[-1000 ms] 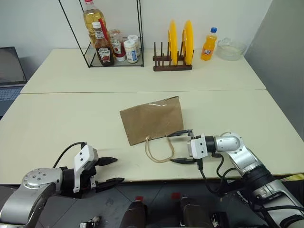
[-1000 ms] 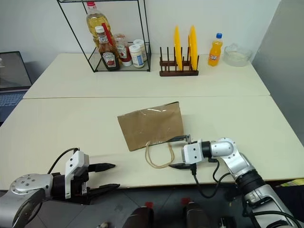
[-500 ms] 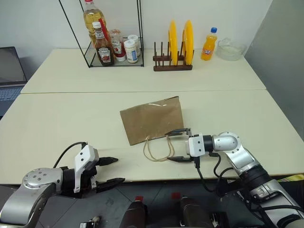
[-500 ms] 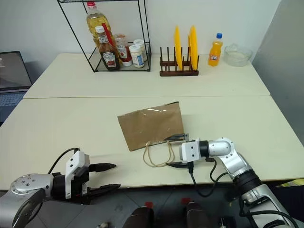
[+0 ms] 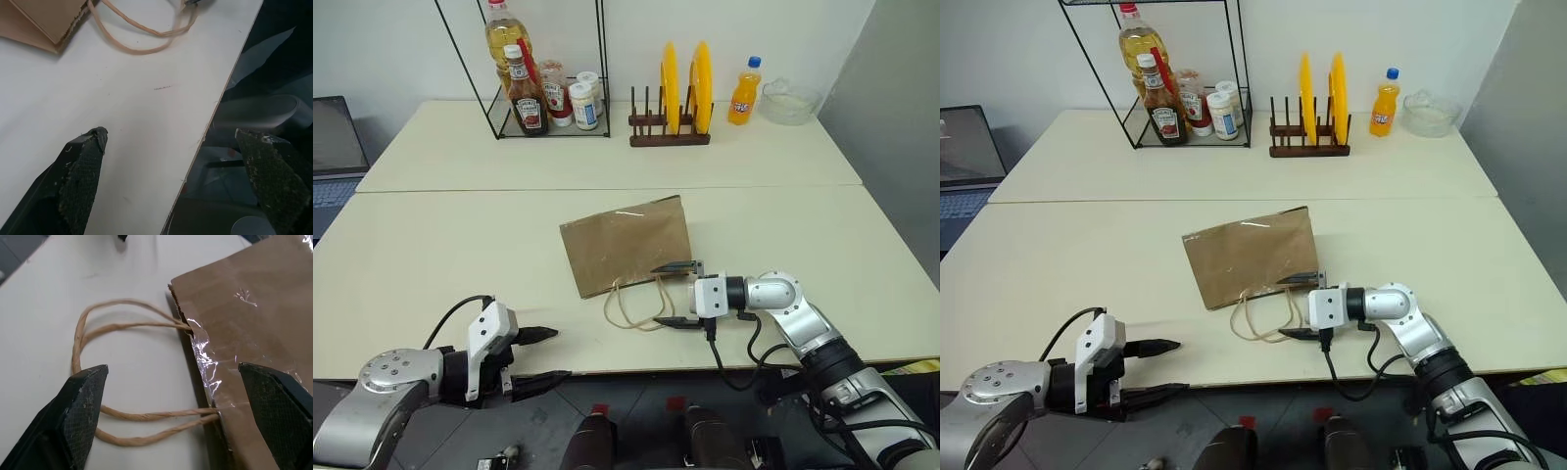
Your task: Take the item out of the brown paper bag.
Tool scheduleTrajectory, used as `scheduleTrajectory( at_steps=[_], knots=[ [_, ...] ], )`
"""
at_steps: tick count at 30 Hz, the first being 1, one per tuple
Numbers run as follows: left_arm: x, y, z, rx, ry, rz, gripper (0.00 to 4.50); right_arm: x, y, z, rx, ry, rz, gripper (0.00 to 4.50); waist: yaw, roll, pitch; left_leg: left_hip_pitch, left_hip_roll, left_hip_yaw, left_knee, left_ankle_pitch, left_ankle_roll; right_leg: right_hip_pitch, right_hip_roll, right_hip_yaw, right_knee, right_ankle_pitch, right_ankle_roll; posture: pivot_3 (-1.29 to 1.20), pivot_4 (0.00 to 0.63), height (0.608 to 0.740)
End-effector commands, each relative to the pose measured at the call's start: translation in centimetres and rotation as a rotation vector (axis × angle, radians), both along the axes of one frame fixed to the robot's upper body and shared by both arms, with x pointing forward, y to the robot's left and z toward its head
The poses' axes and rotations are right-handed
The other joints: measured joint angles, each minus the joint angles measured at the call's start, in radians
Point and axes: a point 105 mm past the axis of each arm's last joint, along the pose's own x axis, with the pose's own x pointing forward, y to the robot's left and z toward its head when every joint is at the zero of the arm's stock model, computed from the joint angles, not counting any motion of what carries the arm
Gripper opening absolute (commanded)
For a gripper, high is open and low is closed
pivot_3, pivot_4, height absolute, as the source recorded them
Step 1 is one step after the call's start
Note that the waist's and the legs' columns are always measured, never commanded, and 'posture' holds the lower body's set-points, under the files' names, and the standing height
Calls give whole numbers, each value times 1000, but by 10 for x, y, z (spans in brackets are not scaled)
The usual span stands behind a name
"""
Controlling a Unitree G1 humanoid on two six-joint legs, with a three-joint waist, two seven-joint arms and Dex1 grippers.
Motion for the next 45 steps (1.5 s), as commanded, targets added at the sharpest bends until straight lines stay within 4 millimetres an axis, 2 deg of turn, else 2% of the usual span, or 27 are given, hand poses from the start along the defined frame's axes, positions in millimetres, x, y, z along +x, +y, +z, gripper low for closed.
scheduleTrajectory(
  at_steps=[1, 14, 19, 25, 35, 45],
  knots=[
    [0, 0, 6, 8, -21, -20, 4447, 2, 0, 6, -30, -81, 20, 4500, 0, 0, 0, 0, 0, 0, 0, 0, 0, 0, 0, 0, 0, 0, 0, 0, 150, 740],
    [-1, 0, 4, 10, -22, -18, 4447, 5, 1, 7, -36, -117, 21, 4500, 0, 0, 0, 0, 0, 0, 0, 0, 0, 0, 0, 0, 0, 0, 0, 0, 150, 740],
    [-2, 1, 3, 11, -21, -13, 4447, 14, -8, 22, 18, -129, -27, 4500, 0, 0, 0, 0, 0, 0, 0, 0, 0, 0, 0, 0, 0, 0, 0, 0, 150, 740],
    [-3, 1, 1, 7, -16, -15, 4447, 15, -15, 35, 75, -153, -46, 4500, 0, 0, 0, 0, 0, 0, 0, 0, 0, 0, 0, 0, 0, 0, 0, 0, 150, 740],
    [1, -2, 2, 4, -20, -19, 4447, 21, -18, 20, -39, -229, -59, 4500, 0, 0, 0, 0, 0, 0, 0, 0, 0, 0, 0, 0, 0, 0, 0, 0, 150, 740],
    [1, -4, 4, 0, -21, -15, 4447, 13, -14, 13, -193, -469, 101, 4500, 0, 0, 0, 0, -1, 0, 0, 0, 0, 0, 0, 0, -1, 0, 0, 0, 150, 740]
  ],
)
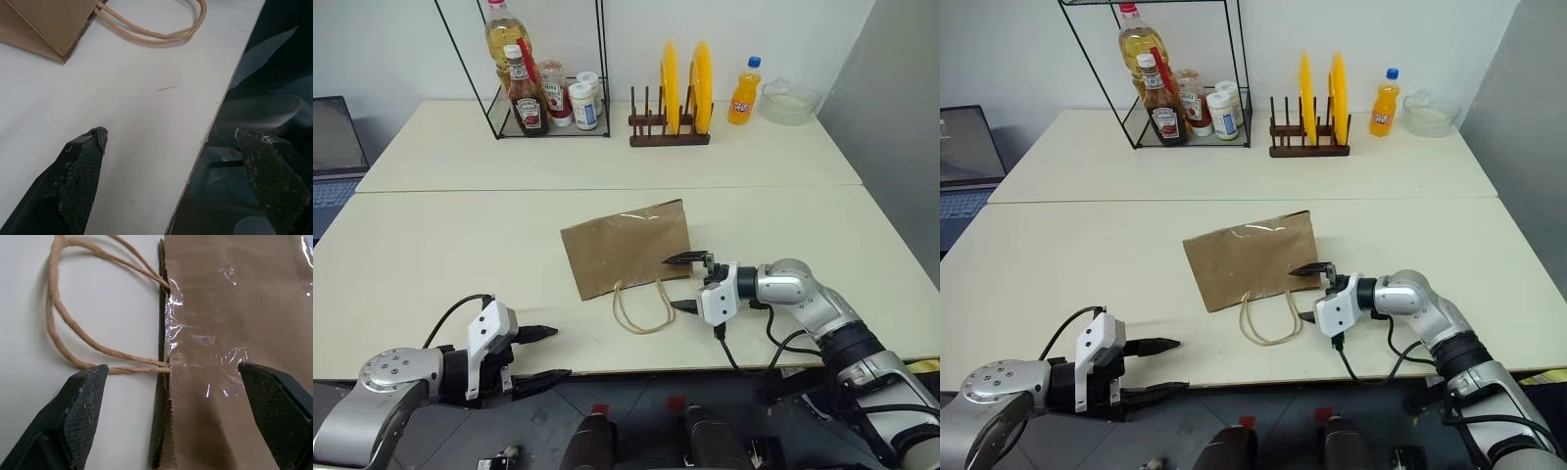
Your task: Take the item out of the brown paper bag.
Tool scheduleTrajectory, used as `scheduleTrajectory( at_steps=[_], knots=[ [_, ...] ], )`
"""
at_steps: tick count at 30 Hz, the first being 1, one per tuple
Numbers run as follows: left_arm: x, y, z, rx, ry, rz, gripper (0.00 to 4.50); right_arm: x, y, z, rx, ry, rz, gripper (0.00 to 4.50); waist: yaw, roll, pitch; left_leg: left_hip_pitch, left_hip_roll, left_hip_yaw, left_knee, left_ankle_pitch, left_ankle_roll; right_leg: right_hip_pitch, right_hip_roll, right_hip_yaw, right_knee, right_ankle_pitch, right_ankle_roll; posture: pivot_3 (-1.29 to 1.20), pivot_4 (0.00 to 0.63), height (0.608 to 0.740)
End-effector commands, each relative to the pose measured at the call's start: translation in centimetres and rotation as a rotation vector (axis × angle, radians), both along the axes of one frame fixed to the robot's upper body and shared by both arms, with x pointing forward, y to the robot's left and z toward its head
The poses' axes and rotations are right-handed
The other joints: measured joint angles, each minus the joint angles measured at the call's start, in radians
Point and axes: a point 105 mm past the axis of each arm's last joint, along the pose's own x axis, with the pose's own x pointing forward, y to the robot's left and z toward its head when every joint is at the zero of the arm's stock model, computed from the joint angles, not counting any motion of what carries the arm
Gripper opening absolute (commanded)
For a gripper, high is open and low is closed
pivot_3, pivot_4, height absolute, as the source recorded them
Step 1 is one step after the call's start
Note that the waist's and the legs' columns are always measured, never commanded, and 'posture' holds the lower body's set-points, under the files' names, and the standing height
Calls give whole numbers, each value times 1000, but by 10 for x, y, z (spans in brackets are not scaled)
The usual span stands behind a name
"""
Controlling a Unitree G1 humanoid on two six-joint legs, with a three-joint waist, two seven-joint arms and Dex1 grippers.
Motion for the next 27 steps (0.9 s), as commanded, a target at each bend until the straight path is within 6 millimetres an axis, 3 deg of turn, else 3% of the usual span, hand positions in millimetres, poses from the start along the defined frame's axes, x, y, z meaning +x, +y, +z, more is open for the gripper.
scheduleTrajectory(
  at_steps=[1, 14, 19, 27],
  knots=[
    [-1, -5, 3, -4, -13, -19, 4447, -4, 4, 3, -63, -111, 82, 4500, 0, 0, 0, 0, 0, 0, 0, 0, 0, 0, 0, 0, 0, 0, 0, 0, 150, 740],
    [-2, -4, 0, -11, -15, 5, 4447, -21, 31, 2, -87, -216, 264, 4500, 0, 0, 0, 0, 0, 0, 0, 0, 0, 0, 0, 0, 0, 0, 0, 0, 150, 740],
    [-4, -3, 0, -13, -16, 14, 4447, -16, 43, -1, -54, -192, 251, 4500, -1, 0, 0, 0, 0, 0, 0, 0, 0, 0, 0, 0, 0, 0, 0, 0, 150, 740],
    [-8, 2, -2, -4, -15, 23, 4447, -18, 29, -4, -89, -128, 250, 4500, 1, 0, 0, 0, 1, 0, 0, 0, 0, 0, 0, 0, 0, 0, 0, 0, 150, 740]
  ],
)
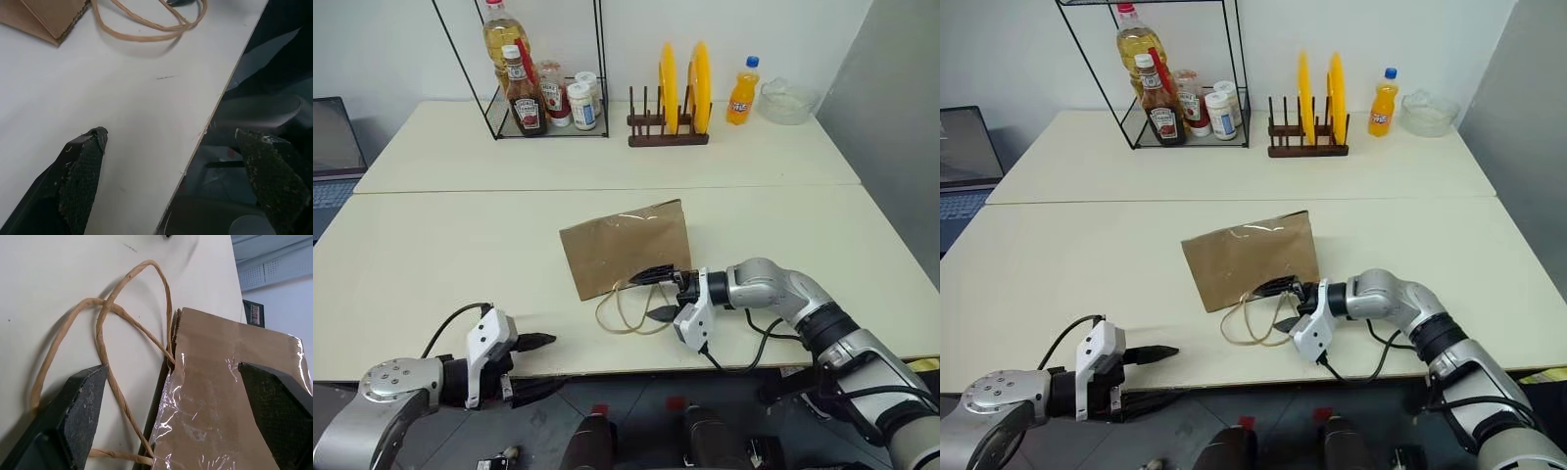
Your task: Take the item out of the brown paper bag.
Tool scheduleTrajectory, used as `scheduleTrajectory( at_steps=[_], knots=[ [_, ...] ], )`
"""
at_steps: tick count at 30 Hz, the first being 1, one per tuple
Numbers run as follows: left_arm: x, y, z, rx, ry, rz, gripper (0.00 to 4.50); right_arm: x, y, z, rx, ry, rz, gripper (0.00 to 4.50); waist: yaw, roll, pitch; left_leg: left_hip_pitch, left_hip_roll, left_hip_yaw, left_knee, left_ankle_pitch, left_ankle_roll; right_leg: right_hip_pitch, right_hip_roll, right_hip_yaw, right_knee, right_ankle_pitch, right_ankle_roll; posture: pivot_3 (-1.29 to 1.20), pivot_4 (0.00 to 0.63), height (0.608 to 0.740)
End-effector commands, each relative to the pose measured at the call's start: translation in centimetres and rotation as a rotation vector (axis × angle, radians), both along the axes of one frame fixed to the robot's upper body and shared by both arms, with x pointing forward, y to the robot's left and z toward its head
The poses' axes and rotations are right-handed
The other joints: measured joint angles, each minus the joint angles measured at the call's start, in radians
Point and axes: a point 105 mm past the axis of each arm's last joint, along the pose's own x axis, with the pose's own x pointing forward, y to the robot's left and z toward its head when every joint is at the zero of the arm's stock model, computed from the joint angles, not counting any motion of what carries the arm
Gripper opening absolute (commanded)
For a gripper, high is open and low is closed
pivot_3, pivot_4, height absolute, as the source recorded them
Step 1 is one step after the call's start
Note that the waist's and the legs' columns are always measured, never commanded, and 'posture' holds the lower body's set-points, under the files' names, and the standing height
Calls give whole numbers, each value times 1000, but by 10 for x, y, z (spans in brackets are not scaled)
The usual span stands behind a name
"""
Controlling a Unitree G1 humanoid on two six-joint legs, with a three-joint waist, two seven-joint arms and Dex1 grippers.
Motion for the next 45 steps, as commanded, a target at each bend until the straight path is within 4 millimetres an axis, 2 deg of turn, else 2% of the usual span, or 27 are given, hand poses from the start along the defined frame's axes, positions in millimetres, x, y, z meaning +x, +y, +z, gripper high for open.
scheduleTrajectory(
  at_steps=[1, 5, 8, 18, 22, 31, 34, 37, 44, 45],
  knots=[
    [1, 0, 8, 2, -49, -9, 4447, -8, -11, -6, -47, 71, 7, 4500, 3, 0, 0, 0, 0, 0, 0, 0, 0, 1, 0, 0, 0, 0, 0, 0, 150, 740],
    [1, 0, 8, 3, -53, -12, 4447, -24, -17, -16, -110, 180, 37, 4500, 2, 0, 0, 5, 0, -2, 0, -1, 2, 8, -1, -1, -4, 0, 0, 0, 150, 740],
    [1, -1, 7, 4, -54, -16, 4447, -29, -18, -22, -144, 231, 39, 4500, 1, 0, 0, 8, 0, -2, 0, -2, 3, 12, -1, -2, -4, -1, -1, 0, 150, 740],
    [0, -2, 8, 6, -59, -16, 4447, -8, -7, -31, -143, 315, -91, 4500, -5, -1, -1, 16, 5, 0, -3, -2, 3, 16, -1, -1, -4, -3, -5, 0, 150, 740],
    [1, -3, 9, 5, -61, -16, 4447, -6, 1, -28, -91, 326, -110, 4500, -5, -2, -1, 24, 8, 1, -8, -2, 3, 20, 1, -1, -4, -6, -9, 0, 150, 740],
    [3, -5, 10, 1, -60, -19, 4447, 1, 22, -7, 100, 324, -131, 4500, -4, -1, -1, 24, 14, -1, -13, -2, 3, 18, 7, -1, -3, -7, -14, 0, 150, 740],
    [5, -6, 10, -2, -59, -22, 4500, -2, 23, -1, 130, 328, -103, 3861, -3, -1, -1, 23, 13, -1, -13, -2, 3, 18, 7, -1, -3, -7, -14, 0, 150, 740],
    [6, -6, 11, -4, -58, -23, 4500, -1, 23, 10, 175, 332, -94, 2798, -2, -1, 0, 22, 13, -1, -13, -2, 3, 17, 7, -1, -3, -7, -13, 0, 150, 740],
    [6, -5, 11, -15, -37, -16, 4500, 3, 20, 59, 334, 397, -114, 173, 0, 0, 1, 22, 14, -1, -13, -2, 2, 17, 7, -1, -3, -7, -13, 0, 150, 740],
    [6, -5, 11, -17, -35, -13, 4500, 4, 20, 64, 351, 411, -120, 32, 0, 0, 1, 22, 14, -1, -13, -2, 2, 17, 7, -1, -3, -7, -13, 0, 150, 740]
  ],
)
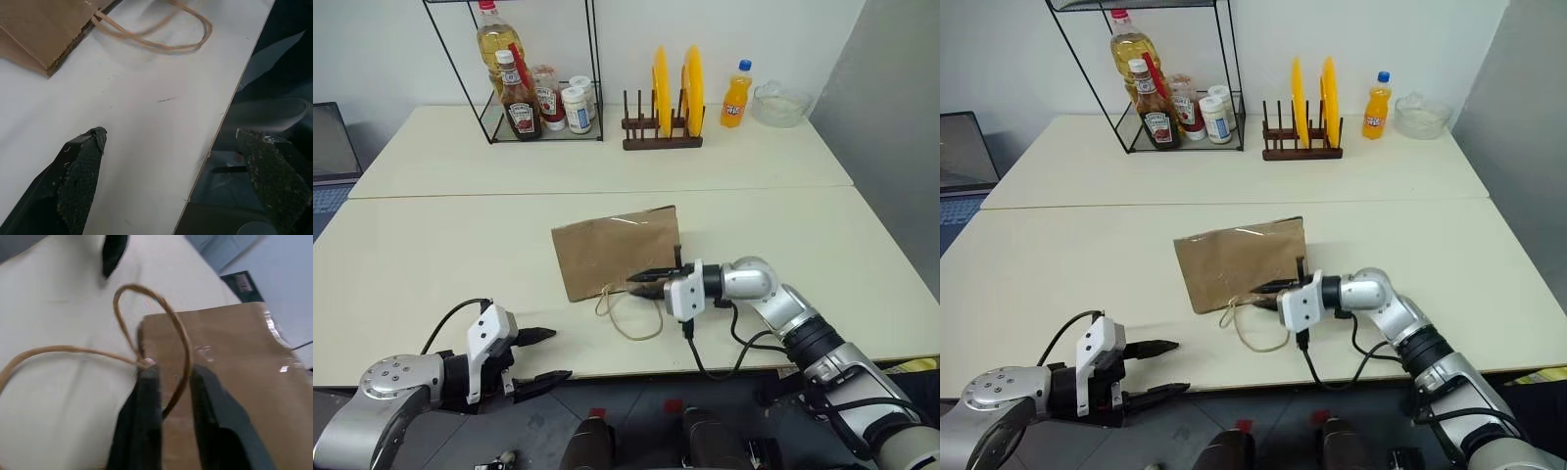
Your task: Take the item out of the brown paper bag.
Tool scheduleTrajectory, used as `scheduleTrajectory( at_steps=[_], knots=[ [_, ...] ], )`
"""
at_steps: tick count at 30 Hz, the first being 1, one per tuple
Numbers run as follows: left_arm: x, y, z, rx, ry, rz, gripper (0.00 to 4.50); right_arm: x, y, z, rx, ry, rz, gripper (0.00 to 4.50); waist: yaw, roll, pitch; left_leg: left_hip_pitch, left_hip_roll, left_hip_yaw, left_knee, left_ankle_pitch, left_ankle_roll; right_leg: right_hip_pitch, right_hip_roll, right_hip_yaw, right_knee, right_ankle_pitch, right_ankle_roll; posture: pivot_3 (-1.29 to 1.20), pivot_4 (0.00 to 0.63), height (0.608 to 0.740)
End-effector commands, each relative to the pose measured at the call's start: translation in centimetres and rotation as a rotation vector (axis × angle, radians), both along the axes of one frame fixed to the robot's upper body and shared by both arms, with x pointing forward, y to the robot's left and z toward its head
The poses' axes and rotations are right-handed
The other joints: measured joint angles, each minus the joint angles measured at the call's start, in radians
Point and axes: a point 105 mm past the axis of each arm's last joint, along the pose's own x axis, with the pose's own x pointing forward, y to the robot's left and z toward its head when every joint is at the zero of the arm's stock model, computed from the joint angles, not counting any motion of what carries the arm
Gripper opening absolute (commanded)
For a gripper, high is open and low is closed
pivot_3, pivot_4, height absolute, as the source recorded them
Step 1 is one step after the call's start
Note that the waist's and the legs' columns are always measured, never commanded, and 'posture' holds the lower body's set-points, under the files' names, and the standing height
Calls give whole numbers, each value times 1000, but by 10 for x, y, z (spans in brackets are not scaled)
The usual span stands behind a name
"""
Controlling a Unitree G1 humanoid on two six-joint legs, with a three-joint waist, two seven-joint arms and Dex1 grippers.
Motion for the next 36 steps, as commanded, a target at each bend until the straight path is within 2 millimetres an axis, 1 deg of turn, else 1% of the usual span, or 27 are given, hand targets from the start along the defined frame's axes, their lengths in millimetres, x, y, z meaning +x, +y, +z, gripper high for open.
scheduleTrajectory(
  at_steps=[1, 5, 9, 13, 19, 22, 24, 28, 33, 36],
  knots=[
    [1, -4, 7, -19, -11, -18, 4500, 2, 0, 35, 99, 11, -13, 32, 0, 0, 0, 0, 0, 0, 0, 0, 0, 0, 0, 0, 0, 0, 0, 0, 150, 740],
    [10, -8, 9, -61, -3, -3, 4500, 7, 4, 50, 131, 45, -49, 32, 0, 0, 0, 0, 0, 0, 0, 0, 0, 0, 0, 0, 0, 0, 0, 0, 150, 740],
    [22, -22, 13, -117, -5, -16, 4500, 12, 11, 58, 159, 67, -79, 32, 0, 1, 0, 0, -1, 0, 0, 0, 0, 0, 0, -1, 0, 0, 0, 0, 150, 740],
    [31, -36, 20, -201, 11, -22, 4500, 16, 15, 61, 169, 78, -98, 32, 0, 1, 1, -1, -1, 0, 0, 0, -1, -1, 0, -1, 0, 0, 0, 0, 150, 740],
    [33, -48, 27, -321, 76, -5, 4500, 18, 15, 61, 169, 77, -113, 32, 0, 1, 1, -2, 0, 0, 0, -1, -2, -2, 0, -1, 0, 0, 0, 0, 150, 740],
    [30, -57, 35, -470, 178, 4, 4500, 20, 13, 61, 172, 74, -125, 32, 0, 1, 1, -2, 0, 0, 0, -1, -2, -2, 0, -1, 0, 0, 0, 0, 150, 740],
    [34, -60, 37, -528, 206, 35, 4500, 21, 13, 61, 172, 71, -129, 32, 0, 1, 1, -2, 0, 0, 0, -1, -2, -2, 0, -1, 0, 0, 0, 0, 150, 740],
    [49, -62, 30, -590, 243, 125, 4500, 21, 14, 63, 175, 63, -130, 32, 0, 1, 1, -2, -1, 0, 0, -1, -2, -2, 0, -1, 0, 0, 1, 0, 150, 740],
    [55, -68, 18, -574, 257, 166, 4500, 23, 16, 66, 182, 48, -131, 32, -2, 1, 1, -2, -1, 0, 0, -1, -2, -2, 0, -1, 0, 0, 0, 0, 150, 740],
    [60, -74, 17, -593, 259, 189, 4500, 21, 17, 68, 181, 34, -122, 32, 0, 1, 1, -2, -1, 0, 0, -1, -3, -2, 0, -1, 0, 0, 0, 0, 150, 740]
  ],
)
